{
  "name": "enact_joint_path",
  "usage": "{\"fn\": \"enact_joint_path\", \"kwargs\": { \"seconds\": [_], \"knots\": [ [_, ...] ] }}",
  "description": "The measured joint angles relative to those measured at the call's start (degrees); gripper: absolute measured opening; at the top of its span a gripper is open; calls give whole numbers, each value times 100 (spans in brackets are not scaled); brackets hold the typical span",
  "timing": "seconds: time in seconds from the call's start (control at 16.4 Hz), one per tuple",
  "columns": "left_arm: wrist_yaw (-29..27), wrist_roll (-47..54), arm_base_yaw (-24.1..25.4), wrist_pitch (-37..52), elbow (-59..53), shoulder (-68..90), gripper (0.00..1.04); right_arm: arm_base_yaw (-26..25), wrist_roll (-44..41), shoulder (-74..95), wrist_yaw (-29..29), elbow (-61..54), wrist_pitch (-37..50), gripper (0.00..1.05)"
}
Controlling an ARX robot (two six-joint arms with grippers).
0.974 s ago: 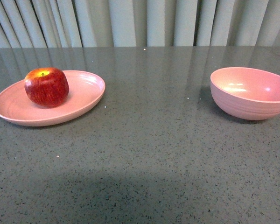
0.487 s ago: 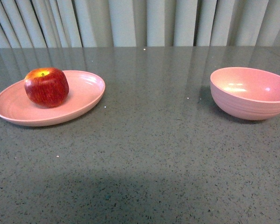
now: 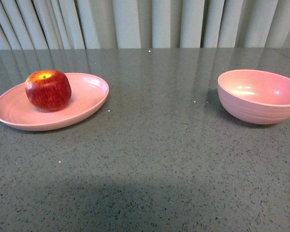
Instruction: Move apple from plate to bowl
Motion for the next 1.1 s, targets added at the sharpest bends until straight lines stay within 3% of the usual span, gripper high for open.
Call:
{"fn": "enact_joint_path", "kwargs": {
  "seconds": [0.12, 0.18, 0.67, 1.1],
  "knots": [
    [2, 0, 0, 2, 0, 0, 98, 70, 638, 577, -271, 337, -1016, 98],
    [0, 0, 0, 0, 0, 0, 98, 238, 885, 715, -221, 393, -909, 98],
    [0, -2, 0, 2, 0, 0, 98, 378, 623, 4450, -339, 2774, 1668, 98],
    [0, 0, 0, 0, 0, 0, 98, 354, 278, 8234, -168, 5506, 623, 98]
  ]
}}
